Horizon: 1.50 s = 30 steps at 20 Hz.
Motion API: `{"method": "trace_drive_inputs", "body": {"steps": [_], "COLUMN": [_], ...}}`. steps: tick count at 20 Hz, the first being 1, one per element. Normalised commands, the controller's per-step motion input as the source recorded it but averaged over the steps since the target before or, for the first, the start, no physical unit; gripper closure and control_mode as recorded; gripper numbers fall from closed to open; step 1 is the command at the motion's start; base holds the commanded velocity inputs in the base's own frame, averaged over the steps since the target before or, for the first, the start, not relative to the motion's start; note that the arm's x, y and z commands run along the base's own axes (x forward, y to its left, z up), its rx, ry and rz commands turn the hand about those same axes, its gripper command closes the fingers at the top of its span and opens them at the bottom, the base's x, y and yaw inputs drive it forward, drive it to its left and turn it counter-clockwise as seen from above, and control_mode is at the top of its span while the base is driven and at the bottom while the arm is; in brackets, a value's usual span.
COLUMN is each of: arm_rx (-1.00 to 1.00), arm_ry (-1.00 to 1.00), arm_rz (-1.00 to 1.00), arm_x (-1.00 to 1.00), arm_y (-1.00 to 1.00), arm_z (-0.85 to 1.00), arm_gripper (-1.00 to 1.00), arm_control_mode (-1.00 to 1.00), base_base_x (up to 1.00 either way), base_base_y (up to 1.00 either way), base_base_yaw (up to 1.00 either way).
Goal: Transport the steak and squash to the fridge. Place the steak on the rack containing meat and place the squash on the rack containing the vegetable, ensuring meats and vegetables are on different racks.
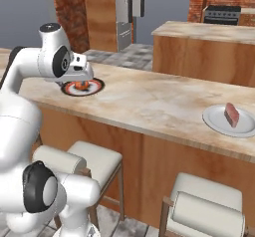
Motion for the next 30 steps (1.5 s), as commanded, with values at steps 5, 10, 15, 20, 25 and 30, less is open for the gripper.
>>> {"method": "trace_drive_inputs", "body": {"steps": [5, 10, 15, 20, 25, 30], "arm_rx": [0.00, 0.00, 0.00, 0.00, 0.00, 0.00], "arm_ry": [0.08, 0.07, 0.02, 0.00, 0.01, 0.01], "arm_rz": [0.00, 0.00, 0.00, 0.00, 0.00, 0.00], "arm_x": [0.42, 0.43, 0.33, 0.43, 0.40, 0.26], "arm_y": [0.15, 0.25, 0.13, 0.02, 0.00, 0.01], "arm_z": [-0.17, -0.15, -0.14, -0.08, -0.04, -0.09], "arm_gripper": [-1.00, -1.00, -1.00, -1.00, -1.00, -1.00], "arm_control_mode": [-1.00, -1.00, -1.00, -1.00, -1.00, -1.00], "base_base_x": [0.00, 0.00, 0.00, 0.00, 0.00, 0.00], "base_base_y": [0.00, 0.00, 0.00, 0.00, 0.00, 0.00], "base_base_yaw": [0.00, 0.00, 0.00, 0.00, 0.00, 0.00]}}
